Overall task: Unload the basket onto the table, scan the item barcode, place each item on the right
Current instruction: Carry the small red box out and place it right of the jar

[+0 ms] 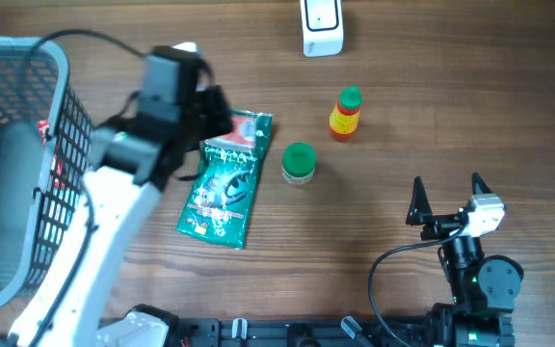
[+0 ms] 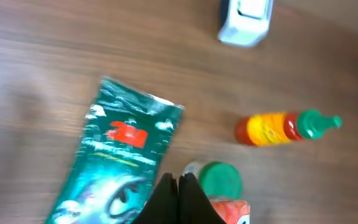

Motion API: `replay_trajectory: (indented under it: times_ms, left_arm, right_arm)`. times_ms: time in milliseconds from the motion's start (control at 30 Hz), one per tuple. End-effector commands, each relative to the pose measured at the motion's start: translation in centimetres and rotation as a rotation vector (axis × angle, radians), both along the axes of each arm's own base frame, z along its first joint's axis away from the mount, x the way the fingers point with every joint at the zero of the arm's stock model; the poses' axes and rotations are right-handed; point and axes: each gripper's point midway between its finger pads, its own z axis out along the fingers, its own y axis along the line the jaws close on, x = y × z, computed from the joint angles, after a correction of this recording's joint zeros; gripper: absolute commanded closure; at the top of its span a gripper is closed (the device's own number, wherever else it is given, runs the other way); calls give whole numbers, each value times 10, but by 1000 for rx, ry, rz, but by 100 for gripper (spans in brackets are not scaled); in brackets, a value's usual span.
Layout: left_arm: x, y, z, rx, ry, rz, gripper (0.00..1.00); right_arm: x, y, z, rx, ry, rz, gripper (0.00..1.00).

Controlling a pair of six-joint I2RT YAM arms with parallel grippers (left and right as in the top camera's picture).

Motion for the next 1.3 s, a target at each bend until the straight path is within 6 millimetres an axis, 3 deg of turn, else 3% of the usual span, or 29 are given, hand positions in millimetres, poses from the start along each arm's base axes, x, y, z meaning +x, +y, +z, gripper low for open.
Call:
replay_trajectory:
  times_ms: [0, 67, 167, 267, 533, 667, 767, 867, 1033, 1133, 1267]
  left_arm:
    - [1, -55, -16, 8, -1, -111, 96]
    - [-3, -95, -26, 4, -9, -199, 96]
    - [-12, -134, -39, 12, -15, -282, 96]
    - [-20, -170, -67, 46, -1, -348, 96]
    - [-40, -226, -148, 118, 90, -464, 96]
    - [-42, -232, -178, 147, 126, -475, 96]
    - [-42, -232, -189, 159, 142, -475, 93]
    - [-41, -232, -190, 159, 142, -475, 84]
    - [-39, -233, -189, 161, 133, -471, 86]
    - [-30, -225, -181, 201, 85, -432, 89]
    - [-18, -215, -140, 216, -29, -387, 89]
  right_arm:
    - [0, -1, 2, -10, -8, -6, 0]
    - [0, -1, 1, -9, -8, -6, 0]
    - [0, -1, 2, -10, -8, -5, 0]
    - [0, -1, 2, -9, -8, -5, 0]
    - [0, -1, 2, -10, -8, -6, 0]
    - [0, -1, 2, -10, -8, -5, 0]
    - [0, -1, 2, -10, -8, -6, 0]
    - [0, -1, 1, -10, -8, -5, 1]
    - [0, -1, 2, -10, -8, -6, 0]
    - [0, -1, 1, -10, -8, -6, 0]
    - [0, -1, 1, -10, -8, -5, 0]
